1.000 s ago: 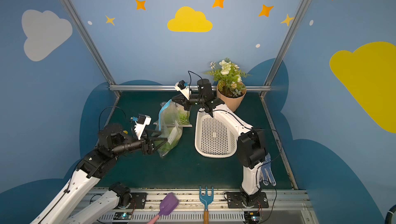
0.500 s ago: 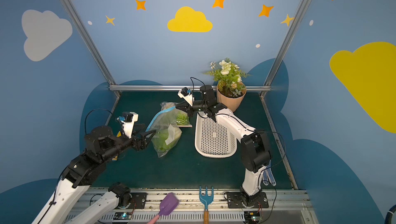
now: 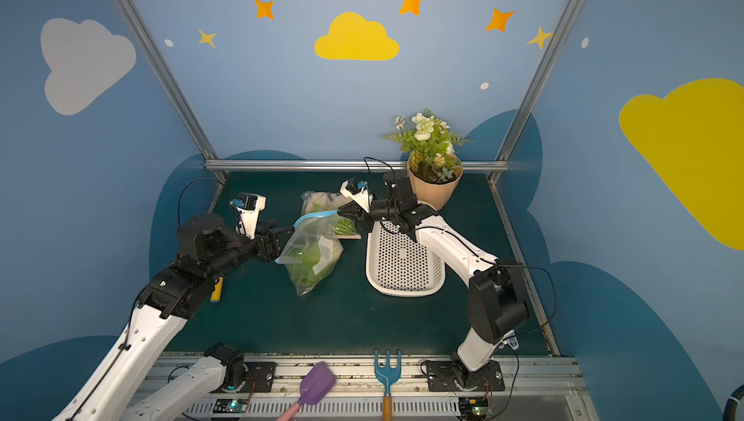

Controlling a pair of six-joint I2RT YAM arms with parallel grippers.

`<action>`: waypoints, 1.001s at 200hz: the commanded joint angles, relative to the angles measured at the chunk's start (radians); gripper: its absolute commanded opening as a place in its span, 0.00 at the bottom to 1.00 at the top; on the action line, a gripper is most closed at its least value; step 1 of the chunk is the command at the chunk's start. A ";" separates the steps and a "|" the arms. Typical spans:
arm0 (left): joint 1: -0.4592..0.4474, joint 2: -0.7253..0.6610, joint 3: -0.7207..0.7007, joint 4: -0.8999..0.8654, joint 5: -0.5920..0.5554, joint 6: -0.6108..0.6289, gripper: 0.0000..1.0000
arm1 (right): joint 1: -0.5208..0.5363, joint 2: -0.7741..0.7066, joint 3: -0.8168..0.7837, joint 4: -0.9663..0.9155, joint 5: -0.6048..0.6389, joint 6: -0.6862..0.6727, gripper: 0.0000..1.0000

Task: Open the zip-top bag and take out the chinese cabbages
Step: Place the zipper food storage bag at the center of the board.

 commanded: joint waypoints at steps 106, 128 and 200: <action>-0.011 0.079 -0.141 0.266 0.414 -0.323 0.37 | -0.038 -0.129 -0.189 0.047 0.240 0.038 0.00; -0.057 0.094 -0.162 0.310 0.414 -0.357 0.35 | -0.039 -0.115 -0.182 0.075 0.252 0.067 0.00; -0.176 0.192 -0.186 0.406 0.424 -0.442 0.26 | -0.039 -0.093 -0.165 0.113 0.349 0.196 0.11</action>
